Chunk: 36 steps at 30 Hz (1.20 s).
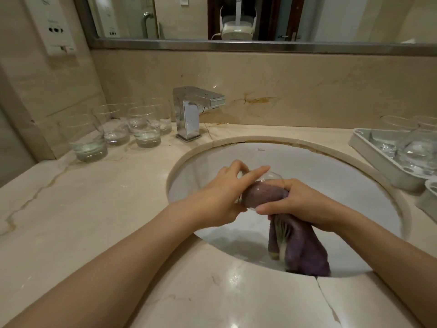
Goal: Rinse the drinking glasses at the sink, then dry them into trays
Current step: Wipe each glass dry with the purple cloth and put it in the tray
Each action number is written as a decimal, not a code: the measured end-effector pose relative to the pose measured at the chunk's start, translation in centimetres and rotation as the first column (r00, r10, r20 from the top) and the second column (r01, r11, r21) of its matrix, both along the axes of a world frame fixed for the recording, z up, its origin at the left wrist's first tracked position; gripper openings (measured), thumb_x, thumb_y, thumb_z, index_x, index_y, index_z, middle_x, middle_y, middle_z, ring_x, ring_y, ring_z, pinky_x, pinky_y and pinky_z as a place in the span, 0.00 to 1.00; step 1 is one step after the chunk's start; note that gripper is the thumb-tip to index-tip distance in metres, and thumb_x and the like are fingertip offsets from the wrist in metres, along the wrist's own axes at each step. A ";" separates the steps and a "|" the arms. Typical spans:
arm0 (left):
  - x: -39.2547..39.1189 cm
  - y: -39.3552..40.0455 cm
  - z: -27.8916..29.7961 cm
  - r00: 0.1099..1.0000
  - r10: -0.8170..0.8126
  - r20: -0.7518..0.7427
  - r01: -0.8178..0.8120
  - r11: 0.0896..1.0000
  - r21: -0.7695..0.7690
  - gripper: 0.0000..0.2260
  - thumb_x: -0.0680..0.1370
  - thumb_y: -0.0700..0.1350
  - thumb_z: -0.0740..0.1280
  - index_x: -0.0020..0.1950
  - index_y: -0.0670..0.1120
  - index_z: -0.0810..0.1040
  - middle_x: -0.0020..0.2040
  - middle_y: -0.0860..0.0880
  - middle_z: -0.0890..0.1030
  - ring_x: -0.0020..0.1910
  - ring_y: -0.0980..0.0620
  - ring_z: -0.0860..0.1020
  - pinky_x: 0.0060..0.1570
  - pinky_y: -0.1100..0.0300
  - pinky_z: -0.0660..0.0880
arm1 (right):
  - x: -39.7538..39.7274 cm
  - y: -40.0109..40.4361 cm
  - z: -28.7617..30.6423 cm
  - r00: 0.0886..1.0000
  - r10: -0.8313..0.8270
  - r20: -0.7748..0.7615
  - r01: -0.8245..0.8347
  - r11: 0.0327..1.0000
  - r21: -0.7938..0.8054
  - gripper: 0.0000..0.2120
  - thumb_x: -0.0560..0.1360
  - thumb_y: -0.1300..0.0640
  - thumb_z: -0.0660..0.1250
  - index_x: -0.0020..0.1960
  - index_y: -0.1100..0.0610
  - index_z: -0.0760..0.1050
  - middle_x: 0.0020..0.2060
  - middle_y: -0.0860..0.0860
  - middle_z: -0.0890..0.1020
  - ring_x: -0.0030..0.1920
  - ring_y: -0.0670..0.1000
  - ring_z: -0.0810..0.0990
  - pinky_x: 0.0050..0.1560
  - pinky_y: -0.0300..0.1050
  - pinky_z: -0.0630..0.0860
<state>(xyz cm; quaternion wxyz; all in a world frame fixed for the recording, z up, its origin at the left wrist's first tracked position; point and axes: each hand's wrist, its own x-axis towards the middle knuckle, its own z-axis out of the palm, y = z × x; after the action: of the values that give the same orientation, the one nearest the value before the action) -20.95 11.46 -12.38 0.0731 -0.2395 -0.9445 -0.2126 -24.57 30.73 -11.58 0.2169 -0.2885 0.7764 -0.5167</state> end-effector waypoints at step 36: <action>0.0 -0.9 1.6 0.928 -0.204 0.312 -0.066 0.734 0.675 0.37 0.70 0.31 0.73 0.72 0.58 0.68 0.71 0.54 0.69 0.65 0.56 0.74 0.57 0.67 0.74 | 0.0 0.5 0.5 0.638 0.044 -0.769 0.118 0.981 0.155 0.23 0.66 0.48 0.74 0.61 0.41 0.78 0.57 0.40 0.78 0.54 0.45 0.79 0.55 0.42 0.76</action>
<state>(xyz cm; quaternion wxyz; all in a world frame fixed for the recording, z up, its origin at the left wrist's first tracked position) -20.91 10.54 -10.82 -0.0303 -0.1880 -0.7893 -0.5837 -24.61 31.19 -11.03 -0.1179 -0.4427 0.8461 -0.2725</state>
